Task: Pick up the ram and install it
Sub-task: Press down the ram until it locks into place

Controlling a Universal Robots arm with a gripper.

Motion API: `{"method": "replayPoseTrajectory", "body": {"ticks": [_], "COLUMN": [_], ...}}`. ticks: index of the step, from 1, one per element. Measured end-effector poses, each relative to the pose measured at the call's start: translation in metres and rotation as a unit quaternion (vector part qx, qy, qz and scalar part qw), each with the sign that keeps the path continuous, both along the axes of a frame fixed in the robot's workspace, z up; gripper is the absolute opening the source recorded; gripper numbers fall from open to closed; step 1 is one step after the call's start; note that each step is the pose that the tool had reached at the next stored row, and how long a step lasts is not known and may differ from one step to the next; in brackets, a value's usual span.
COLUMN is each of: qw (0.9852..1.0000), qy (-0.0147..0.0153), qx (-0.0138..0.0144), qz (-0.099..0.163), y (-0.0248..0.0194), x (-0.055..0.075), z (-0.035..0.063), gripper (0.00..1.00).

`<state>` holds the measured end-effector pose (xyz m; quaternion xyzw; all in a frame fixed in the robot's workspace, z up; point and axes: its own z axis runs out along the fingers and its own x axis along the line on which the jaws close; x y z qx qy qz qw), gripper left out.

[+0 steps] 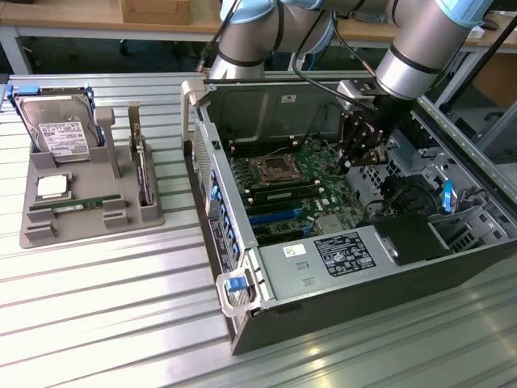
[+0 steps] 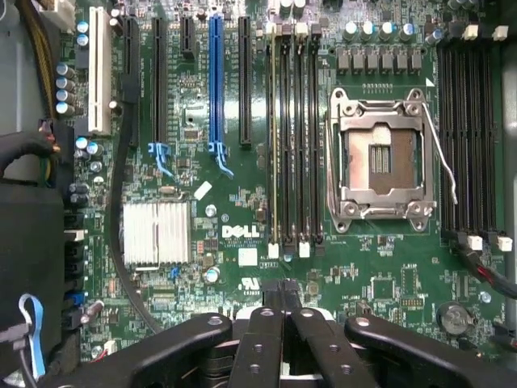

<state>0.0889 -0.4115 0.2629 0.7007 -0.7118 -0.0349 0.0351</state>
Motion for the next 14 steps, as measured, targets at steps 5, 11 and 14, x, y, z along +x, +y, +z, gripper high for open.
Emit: {"method": "replayPoseTrajectory", "body": {"ticks": [5, 11, 14], "qw": [1.0, 1.0, 1.0], "qy": [0.0, -0.0012, -0.0021], "qx": [0.0, 0.0004, 0.0002], "qz": [0.0, 0.001, 0.0], "y": [0.0022, 0.0037, 0.0037], "x": [-0.022, -0.022, -0.024], "z": [-0.0224, -0.0268, -0.0175], "gripper": [0.11, 0.11, 0.11]}}
